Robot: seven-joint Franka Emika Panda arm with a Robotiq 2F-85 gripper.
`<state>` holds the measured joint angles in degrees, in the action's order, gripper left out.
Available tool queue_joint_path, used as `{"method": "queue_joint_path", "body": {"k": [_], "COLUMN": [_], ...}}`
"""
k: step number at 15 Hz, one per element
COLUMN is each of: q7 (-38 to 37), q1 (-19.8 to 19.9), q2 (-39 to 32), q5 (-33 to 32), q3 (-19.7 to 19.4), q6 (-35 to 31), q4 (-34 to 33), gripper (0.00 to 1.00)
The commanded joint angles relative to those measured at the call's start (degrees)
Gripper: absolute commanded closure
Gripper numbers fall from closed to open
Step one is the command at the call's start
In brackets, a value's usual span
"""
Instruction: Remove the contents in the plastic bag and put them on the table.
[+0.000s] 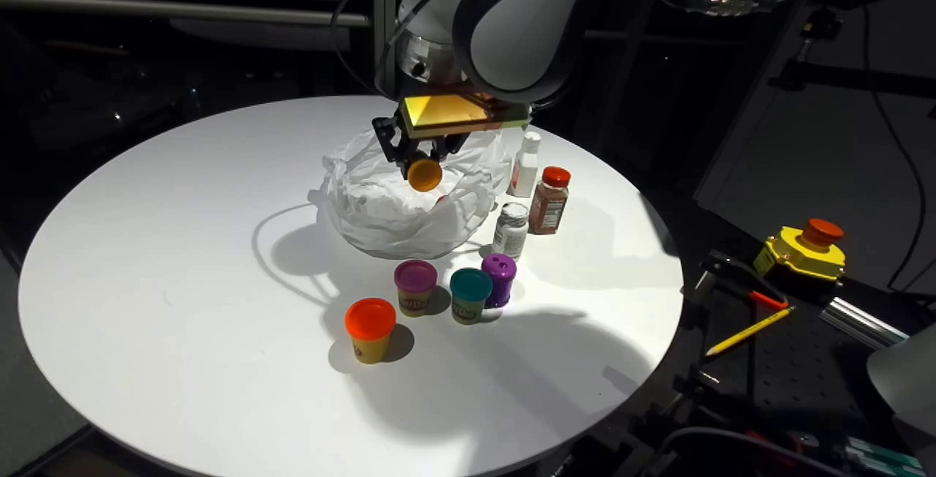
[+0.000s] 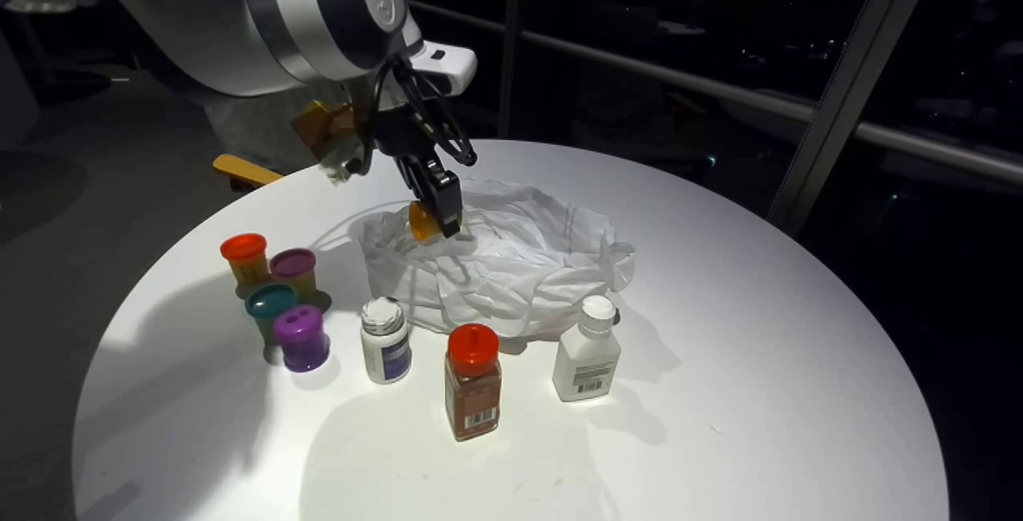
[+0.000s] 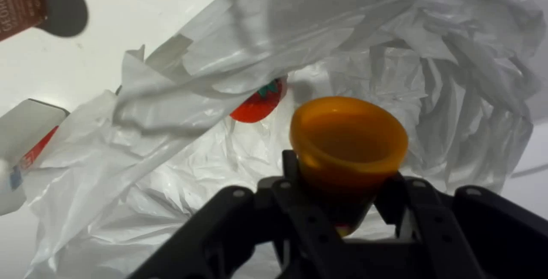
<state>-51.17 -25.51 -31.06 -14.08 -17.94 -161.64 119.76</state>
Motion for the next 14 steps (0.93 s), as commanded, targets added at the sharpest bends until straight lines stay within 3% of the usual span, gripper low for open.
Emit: {"method": "queue_joint_path", "body": {"k": [1, 5, 8, 11, 14], "q7": [-1.3, -3.9, -5.4, -15.1, -23.9], "q1": [0.0, -1.0, -3.0, -13.1, -24.8], "q2": [4.9, 8.8, 10.8, 11.1, 7.9], "q5": [-0.1, -2.1, -6.2, -16.3, -23.3], "q3": [0.7, 0.2, -1.2, -12.1, -25.6], "q6": [0.4, 0.4, -5.1, -13.7, -20.1], "q4": [3.9, 12.7, 21.0, 26.7, 26.9], "gripper": [0.82, 0.82, 0.82, 0.82, 0.82]}}
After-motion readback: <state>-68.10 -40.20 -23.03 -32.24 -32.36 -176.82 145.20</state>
